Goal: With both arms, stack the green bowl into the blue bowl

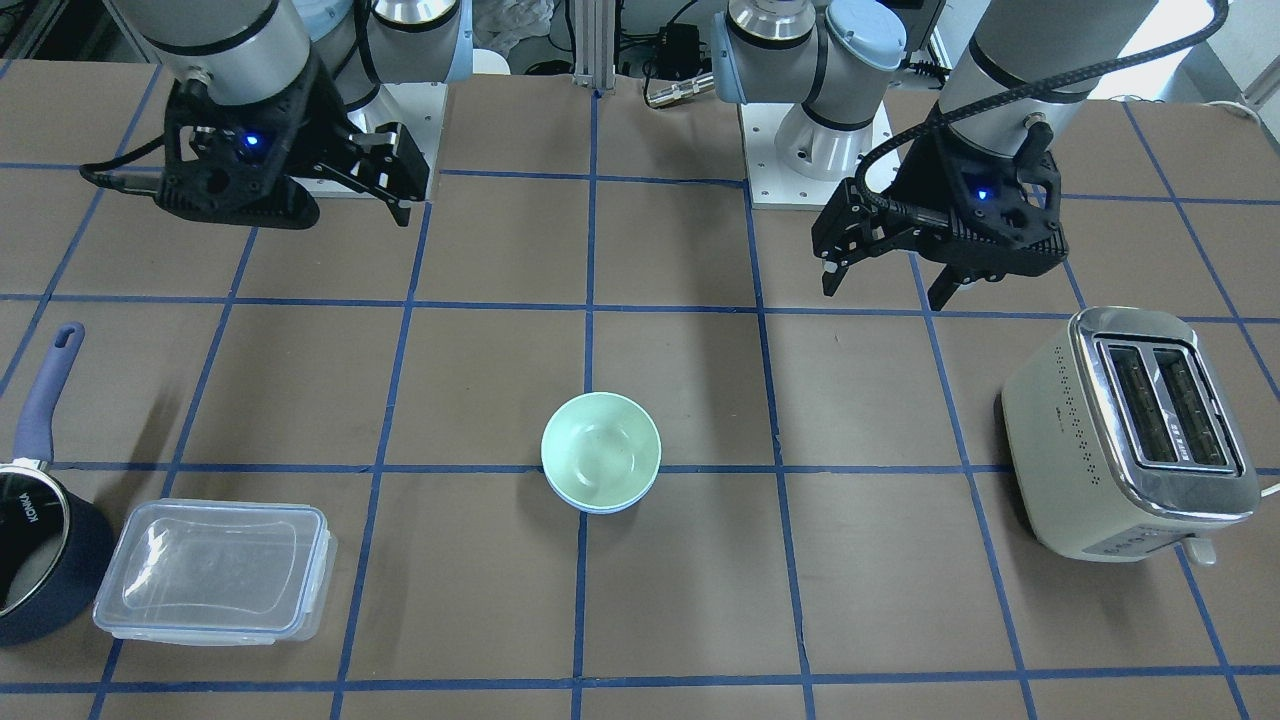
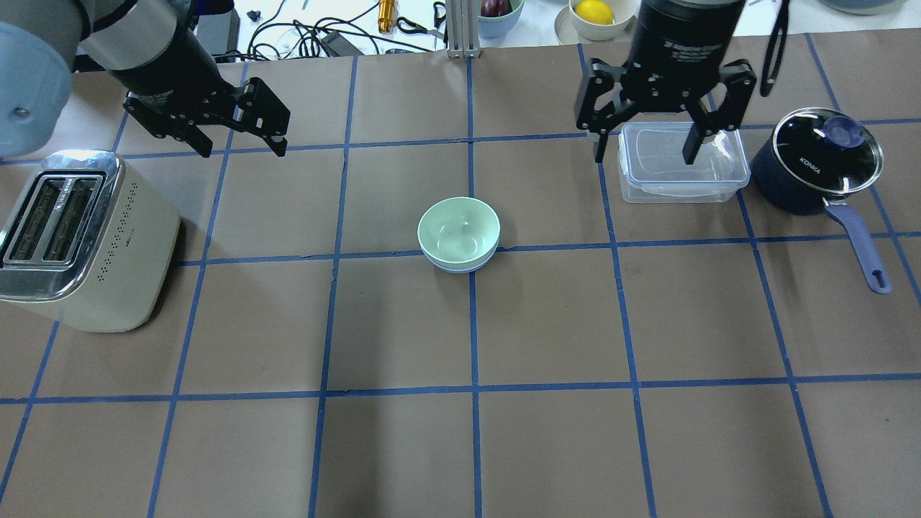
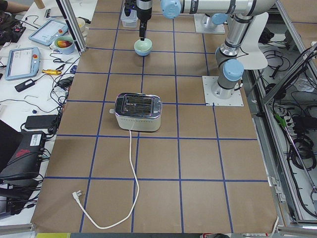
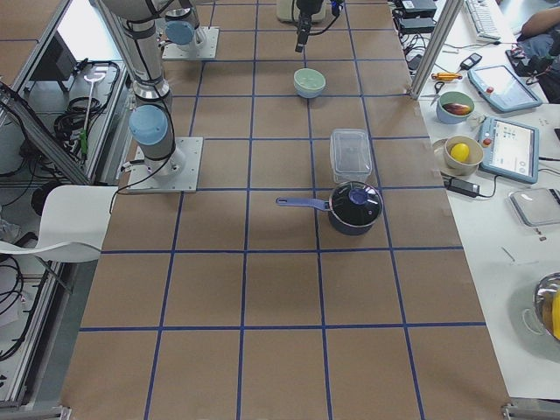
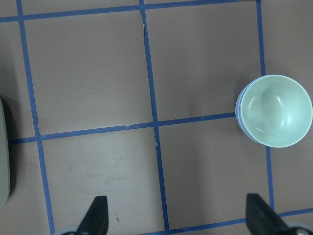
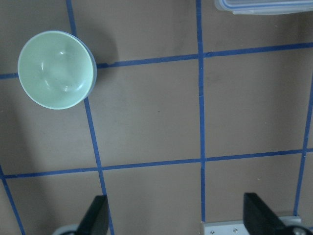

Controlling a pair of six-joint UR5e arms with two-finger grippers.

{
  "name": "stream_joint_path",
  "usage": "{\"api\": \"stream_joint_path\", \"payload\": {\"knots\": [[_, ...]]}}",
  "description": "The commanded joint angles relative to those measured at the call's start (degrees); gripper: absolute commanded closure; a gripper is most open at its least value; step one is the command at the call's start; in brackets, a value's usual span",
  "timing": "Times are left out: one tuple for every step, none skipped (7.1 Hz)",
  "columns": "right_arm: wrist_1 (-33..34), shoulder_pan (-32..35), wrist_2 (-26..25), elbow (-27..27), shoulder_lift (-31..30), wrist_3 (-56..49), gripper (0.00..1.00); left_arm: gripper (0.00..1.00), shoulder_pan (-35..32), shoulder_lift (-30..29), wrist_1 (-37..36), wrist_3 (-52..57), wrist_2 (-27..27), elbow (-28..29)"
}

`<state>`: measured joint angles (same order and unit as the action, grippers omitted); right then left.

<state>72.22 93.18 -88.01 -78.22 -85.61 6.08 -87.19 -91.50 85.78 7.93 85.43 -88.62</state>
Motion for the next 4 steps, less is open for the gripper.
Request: {"api": "stream_joint_path", "payload": {"knots": [[9.98,-3.01,-0.06,-9.20,-6.74,-4.25,0.00,0.00,0.00,0.18,0.00,-0.02,0.00,-0.41],[13.01,-2.83,-0.06,-8.71,-6.68,-0.06,0.00,0.00,0.00,0.18,-0.35,-0.02,-0.09,-0.59],[13.04,-2.83,-0.23,-7.31,-5.46,4.42,0.00,0.00,0.00,0.27,-0.35,-0.02,0.00,-0.68],[12.69,-2.74,-2.24,-5.90,-4.06,6.38,0.00,0.00,0.00,0.27,-0.35,-0.02,-0.09,-0.76]]}}
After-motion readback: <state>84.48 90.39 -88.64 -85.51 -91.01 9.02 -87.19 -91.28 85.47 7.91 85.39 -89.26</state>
